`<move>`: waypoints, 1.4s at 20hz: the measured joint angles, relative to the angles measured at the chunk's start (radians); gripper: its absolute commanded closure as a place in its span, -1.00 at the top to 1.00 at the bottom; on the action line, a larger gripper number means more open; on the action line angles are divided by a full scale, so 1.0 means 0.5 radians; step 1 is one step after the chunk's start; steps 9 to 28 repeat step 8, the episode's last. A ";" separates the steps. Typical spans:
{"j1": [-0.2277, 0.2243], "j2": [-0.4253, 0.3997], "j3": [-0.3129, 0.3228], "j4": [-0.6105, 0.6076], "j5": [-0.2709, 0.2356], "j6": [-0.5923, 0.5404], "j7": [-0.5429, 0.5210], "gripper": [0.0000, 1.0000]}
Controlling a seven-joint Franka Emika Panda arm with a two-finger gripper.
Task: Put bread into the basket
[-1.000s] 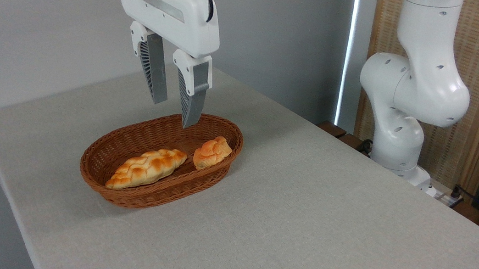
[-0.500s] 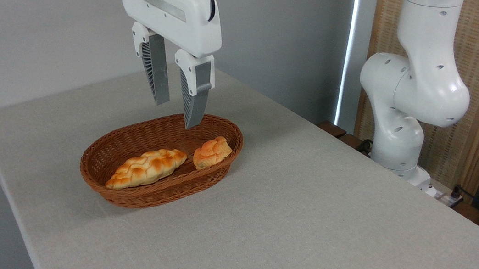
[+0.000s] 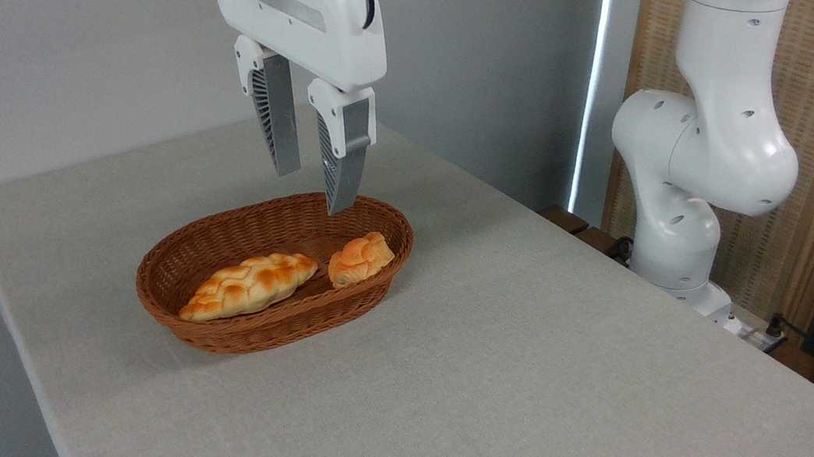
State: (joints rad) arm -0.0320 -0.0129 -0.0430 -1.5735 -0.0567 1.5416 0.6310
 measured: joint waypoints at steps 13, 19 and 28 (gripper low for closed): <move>0.001 -0.004 0.017 0.001 0.001 0.000 0.016 1.00; 0.001 -0.004 0.017 0.001 0.001 0.000 0.016 1.00; 0.001 -0.004 0.017 0.001 0.001 0.000 0.016 1.00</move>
